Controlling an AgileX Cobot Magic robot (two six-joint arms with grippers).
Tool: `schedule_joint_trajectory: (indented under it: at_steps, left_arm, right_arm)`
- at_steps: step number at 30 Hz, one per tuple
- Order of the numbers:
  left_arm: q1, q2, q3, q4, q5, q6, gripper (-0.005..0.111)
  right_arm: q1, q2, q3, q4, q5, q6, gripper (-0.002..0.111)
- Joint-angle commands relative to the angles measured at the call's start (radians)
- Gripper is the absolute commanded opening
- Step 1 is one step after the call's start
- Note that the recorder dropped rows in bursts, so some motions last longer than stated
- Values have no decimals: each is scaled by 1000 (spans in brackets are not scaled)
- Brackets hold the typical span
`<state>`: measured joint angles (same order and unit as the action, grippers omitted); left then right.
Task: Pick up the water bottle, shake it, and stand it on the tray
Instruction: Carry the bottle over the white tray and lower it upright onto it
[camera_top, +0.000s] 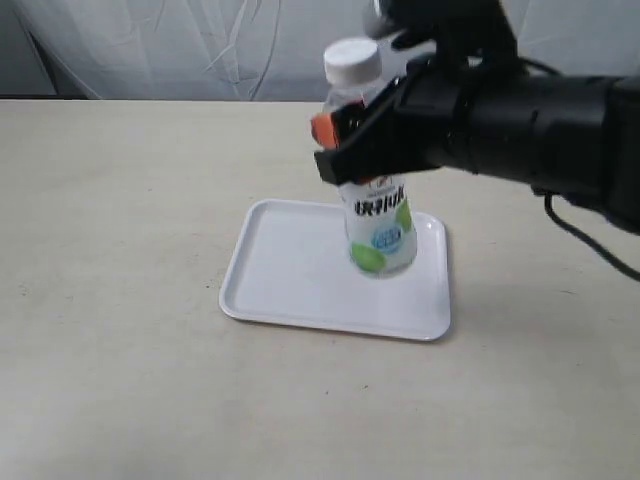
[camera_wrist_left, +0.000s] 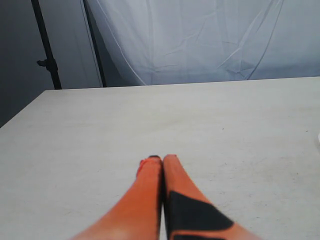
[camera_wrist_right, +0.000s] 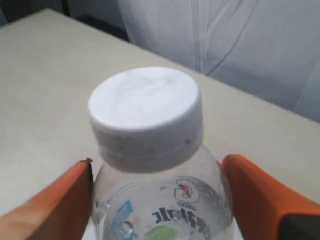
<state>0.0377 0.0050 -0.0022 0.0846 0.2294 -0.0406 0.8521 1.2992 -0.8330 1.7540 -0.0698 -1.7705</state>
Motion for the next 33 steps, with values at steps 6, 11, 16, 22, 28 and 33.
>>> schedule_joint_trajectory:
  at_steps: [6,11,16,22,28,33]
  left_arm:
    - [0,-5,2,4,-5,-4,0]
    - [0,-5,2,4,-5,-4,0]
    - [0,-5,2,4,-5,-4,0]
    - [0,-5,2,4,-5,-4,0]
    - [0,-5,2,4,-5,-4,0]
    - [0,-5,2,4,-5,-4,0]
  right_arm:
    - [-2,-238,-139,-10,12,-9,-1]
    - [-2,-191,-60,-10,9,-6,-1]
    - [-2,-55,39,-10,45,29,-1]
    - [-2,-9,30,-10,358,35,-1]
    - [-2,-5,28,-10,-110,-10,-1]
    - [-2,-4,28,-10,-324,43,-1]
